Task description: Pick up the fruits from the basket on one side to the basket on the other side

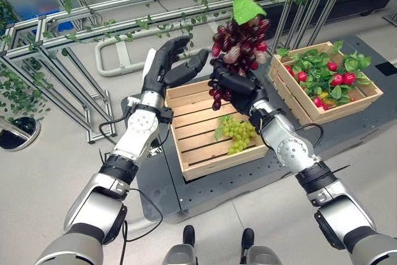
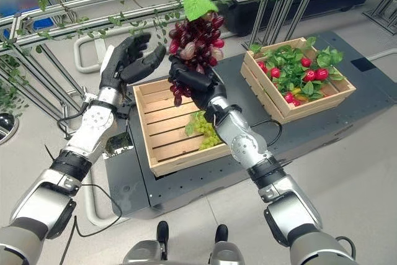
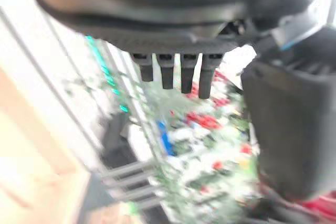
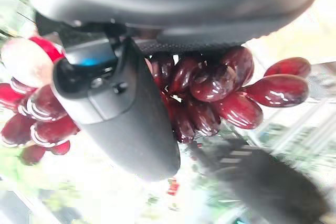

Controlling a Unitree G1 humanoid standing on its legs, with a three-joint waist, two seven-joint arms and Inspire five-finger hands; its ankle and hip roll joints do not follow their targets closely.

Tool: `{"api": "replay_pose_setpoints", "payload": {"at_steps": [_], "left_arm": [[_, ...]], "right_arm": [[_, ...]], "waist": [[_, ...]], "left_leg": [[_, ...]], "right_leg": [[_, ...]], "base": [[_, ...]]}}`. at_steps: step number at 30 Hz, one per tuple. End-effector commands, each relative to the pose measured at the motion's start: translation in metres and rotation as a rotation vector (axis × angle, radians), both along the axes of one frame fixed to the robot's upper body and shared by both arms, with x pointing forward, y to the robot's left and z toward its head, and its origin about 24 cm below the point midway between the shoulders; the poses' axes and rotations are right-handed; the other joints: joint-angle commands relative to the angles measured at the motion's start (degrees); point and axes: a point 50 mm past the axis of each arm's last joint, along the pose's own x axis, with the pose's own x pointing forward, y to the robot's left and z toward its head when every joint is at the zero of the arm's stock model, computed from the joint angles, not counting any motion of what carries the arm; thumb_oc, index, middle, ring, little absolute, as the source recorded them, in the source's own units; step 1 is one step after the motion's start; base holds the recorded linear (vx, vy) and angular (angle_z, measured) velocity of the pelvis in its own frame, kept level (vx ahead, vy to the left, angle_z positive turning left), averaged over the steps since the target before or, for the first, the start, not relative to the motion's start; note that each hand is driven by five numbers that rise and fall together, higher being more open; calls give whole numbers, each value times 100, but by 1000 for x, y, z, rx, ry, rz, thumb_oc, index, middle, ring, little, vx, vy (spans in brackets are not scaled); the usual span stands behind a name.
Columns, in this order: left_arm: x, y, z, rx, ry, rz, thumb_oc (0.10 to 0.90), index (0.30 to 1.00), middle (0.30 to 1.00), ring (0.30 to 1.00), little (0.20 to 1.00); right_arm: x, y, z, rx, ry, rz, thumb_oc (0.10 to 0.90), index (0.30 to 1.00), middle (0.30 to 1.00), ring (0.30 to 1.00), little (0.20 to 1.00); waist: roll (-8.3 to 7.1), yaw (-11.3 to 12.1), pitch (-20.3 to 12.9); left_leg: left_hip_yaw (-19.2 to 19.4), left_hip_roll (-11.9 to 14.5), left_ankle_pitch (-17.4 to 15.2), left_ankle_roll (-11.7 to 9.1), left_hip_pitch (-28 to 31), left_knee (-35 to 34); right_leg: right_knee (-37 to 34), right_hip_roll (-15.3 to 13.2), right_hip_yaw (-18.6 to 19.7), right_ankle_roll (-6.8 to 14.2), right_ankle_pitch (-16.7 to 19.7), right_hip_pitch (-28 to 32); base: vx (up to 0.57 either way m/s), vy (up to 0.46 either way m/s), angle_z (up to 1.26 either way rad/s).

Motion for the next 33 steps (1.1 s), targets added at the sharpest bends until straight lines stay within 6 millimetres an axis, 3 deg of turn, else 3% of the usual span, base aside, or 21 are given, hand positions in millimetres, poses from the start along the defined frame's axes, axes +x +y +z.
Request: {"api": "replay_pose_setpoints", "payload": {"at_steps": [1,11,20,22,23,24,26,28,30,32,33], "left_arm": [[-11,14,-42,53,84,54,800,900,900,900,900],[-24,5,-52,-39,45,32,800,900,900,900,900],[-45,-25,-62,-162,4,-35,800,900,900,900,900],[-47,-27,-61,-170,-2,-39,800,900,900,900,900],[-48,-26,-60,-179,-9,-27,800,900,900,900,900],[-51,-20,-60,-185,-21,-3,800,900,900,900,900],[-56,-11,-60,-185,-41,51,800,900,900,900,900],[-55,-10,-55,-185,-43,45,800,900,900,900,900],[-53,-12,-48,-148,-67,27,800,900,900,900,900],[-53,-10,-47,-133,-72,38,800,900,900,900,900],[-53,-7,-48,-140,-67,60,800,900,900,900,900]], "right_arm": [[-3,-13,52,189,-279,-110,400,300,300,300,300],[-9,-26,50,143,-307,-175,400,300,300,300,300],[-19,-41,44,64,-336,-258,400,300,300,300,300],[-20,-44,45,47,-341,-273,400,300,300,300,300],[-20,-43,46,36,-350,-266,400,300,300,300,300],[-20,-40,48,30,-359,-250,400,300,300,300,300],[-18,-32,48,31,-363,-204,400,300,300,300,300],[-17,-28,50,28,-366,-218,400,300,300,300,300],[-17,-25,52,24,-388,-227,400,300,300,300,300],[-18,-24,54,25,-394,-224,400,300,300,300,300],[-18,-23,54,28,-393,-212,400,300,300,300,300]], "waist": [[-120,1,-1536],[-175,-59,-1518],[-257,-150,-1412],[-283,-154,-1395],[-333,-143,-1334],[-372,-68,-1220],[-341,76,-1110],[-261,24,-1009],[-255,21,-881],[-247,23,-844],[-221,38,-819]], "left_leg": [[-53,115,-776,-181,318,6],[5,129,-783,-167,317,6],[31,136,-827,-121,347,6],[-38,61,-809,-97,311,49],[-231,-80,-995,-75,247,429],[-659,-277,-1279,-18,127,864],[-1424,-699,-1321,182,-13,871],[-1088,-622,-1338,262,57,812],[-1089,-797,-1369,325,24,819],[-1026,-821,-1382,318,18,812],[-927,-821,-1376,301,53,768]], "right_leg": [[10,-200,175,38,-266,210],[10,-169,292,33,-250,155],[10,-85,490,-7,-263,133],[10,-72,605,-24,-200,81],[10,-98,769,-45,-154,44],[39,-133,1006,-48,-113,13],[205,-97,1370,-8,-27,-211],[244,-186,1405,80,91,-395],[106,-357,1443,295,507,-676],[118,-407,1300,336,621,-840],[259,-442,1055,338,669,-992]], "base": [[-19,-15,-4],[-17,-17,-6],[-61,-5,-4],[-147,95,-14],[-182,150,-30],[-184,178,-41],[-200,187,-104],[-170,208,-155],[-265,154,-109],[-210,78,-89],[-330,112,-91]]}}
